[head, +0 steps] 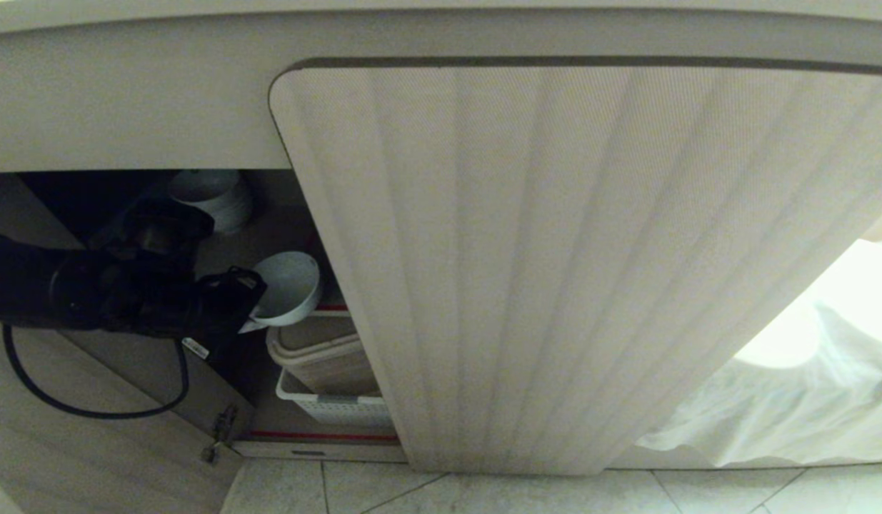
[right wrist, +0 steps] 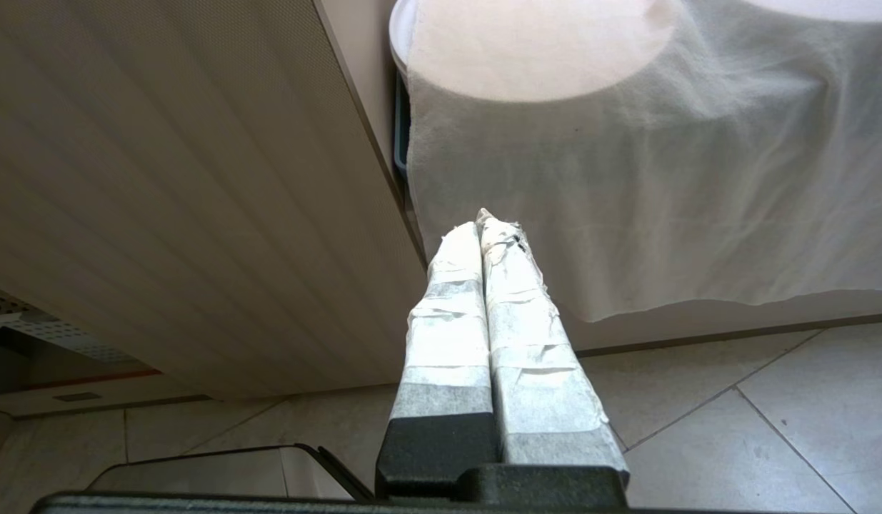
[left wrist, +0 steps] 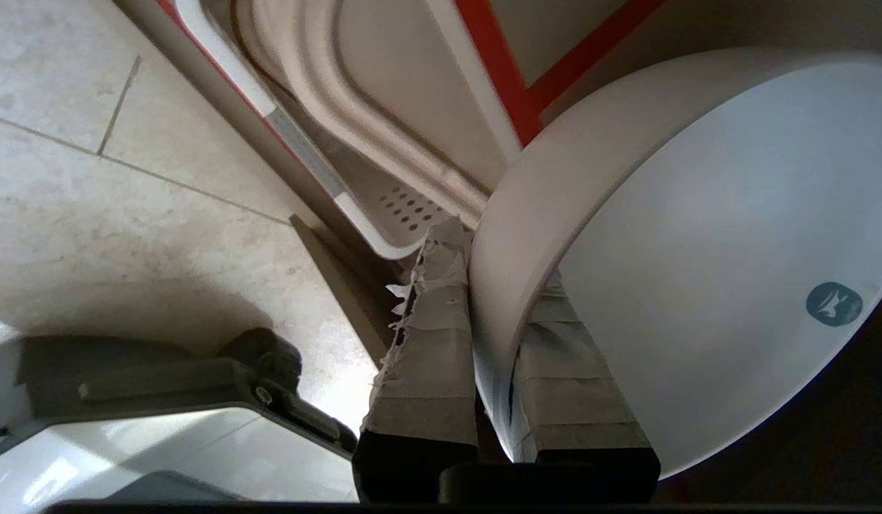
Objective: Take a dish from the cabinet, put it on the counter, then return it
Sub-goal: Put it back into the cabinet
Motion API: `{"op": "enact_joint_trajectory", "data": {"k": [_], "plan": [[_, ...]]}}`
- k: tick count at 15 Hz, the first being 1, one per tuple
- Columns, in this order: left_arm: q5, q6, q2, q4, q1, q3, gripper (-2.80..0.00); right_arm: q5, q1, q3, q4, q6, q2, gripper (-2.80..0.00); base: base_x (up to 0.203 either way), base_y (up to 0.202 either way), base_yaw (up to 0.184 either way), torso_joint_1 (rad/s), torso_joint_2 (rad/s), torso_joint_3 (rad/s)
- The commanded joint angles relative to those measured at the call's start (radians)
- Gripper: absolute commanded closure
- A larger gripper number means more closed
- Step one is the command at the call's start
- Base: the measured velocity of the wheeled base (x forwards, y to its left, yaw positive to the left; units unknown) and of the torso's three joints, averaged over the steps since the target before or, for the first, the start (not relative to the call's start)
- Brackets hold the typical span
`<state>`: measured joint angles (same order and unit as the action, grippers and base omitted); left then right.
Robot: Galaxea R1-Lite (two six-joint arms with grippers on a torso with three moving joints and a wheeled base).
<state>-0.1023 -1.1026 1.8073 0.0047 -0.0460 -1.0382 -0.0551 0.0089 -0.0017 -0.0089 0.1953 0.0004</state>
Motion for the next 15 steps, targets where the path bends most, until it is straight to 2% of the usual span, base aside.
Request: {"op": "enact_joint_trajectory", "data": {"k": [1,9,15], "plan": [[0.001,-0.007,0.014,-0.002,0.000,-0.018,0.00,0.000,0.000,0.000,0.000,0.001,0.000,0.00,0.000,0.000,0.000,0.000,0.00,0.000],[0.000,0.001,0.045,0.000,0.000,-0.092,0.00,0.000,0.000,0.000,0.000,0.001,0.000,0.00,0.000,0.000,0.000,0.000,0.00,0.000],[0.000,0.050,0.063,0.001,0.001,-0.126,0.00,0.000,0.000,0.000,0.000,0.001,0.000,0.00,0.000,0.000,0.000,0.000,0.00,0.000]]}}
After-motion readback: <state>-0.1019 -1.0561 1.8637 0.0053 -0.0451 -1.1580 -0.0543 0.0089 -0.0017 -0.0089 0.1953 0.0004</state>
